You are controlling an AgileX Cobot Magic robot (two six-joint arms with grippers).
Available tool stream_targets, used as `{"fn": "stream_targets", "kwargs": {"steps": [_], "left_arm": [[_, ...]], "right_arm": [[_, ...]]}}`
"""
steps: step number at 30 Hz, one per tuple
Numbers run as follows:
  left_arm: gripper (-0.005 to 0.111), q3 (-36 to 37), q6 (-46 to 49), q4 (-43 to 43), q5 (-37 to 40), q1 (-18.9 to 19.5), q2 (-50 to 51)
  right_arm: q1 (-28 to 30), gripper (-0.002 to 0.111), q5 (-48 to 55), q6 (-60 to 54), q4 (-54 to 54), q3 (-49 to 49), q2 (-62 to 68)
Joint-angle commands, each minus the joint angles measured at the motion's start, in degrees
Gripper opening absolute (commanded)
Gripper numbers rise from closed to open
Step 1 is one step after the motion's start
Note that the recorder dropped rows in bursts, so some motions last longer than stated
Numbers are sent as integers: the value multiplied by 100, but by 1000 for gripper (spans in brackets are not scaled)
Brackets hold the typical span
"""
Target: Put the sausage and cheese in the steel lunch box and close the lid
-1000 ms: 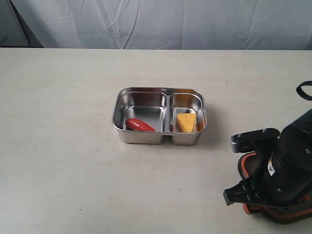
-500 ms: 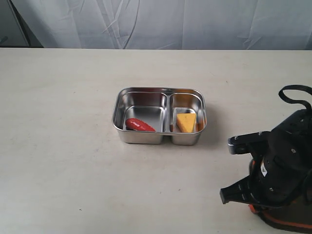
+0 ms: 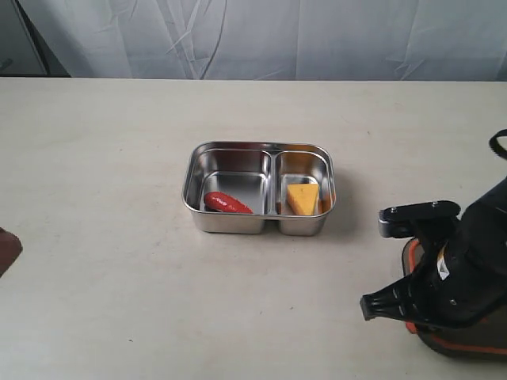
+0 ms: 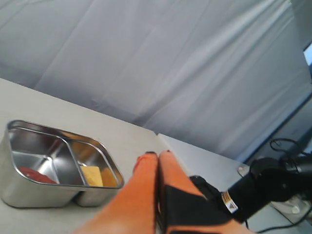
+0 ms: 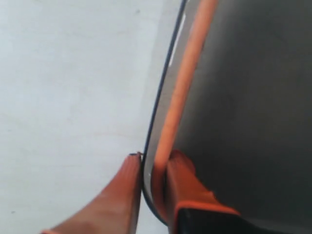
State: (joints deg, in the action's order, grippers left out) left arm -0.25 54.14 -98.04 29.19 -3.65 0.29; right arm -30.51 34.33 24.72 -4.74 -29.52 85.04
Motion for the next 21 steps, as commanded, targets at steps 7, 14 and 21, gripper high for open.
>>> {"fn": "stream_targets", "kwargs": {"steps": [7, 14, 21], "left_arm": [[23, 25, 644, 224, 1627, -53, -29], [56, 25, 644, -154, 1758, -53, -29], [59, 25, 1537, -190, 2522, -53, -29]], "right_arm": [[4, -1, -35, -1081, 1672, -199, -2048], [4, -1, -8, -3854, 5468, -743, -2984], [4, -1, 211, -5674, 7972, -905, -3090]]}}
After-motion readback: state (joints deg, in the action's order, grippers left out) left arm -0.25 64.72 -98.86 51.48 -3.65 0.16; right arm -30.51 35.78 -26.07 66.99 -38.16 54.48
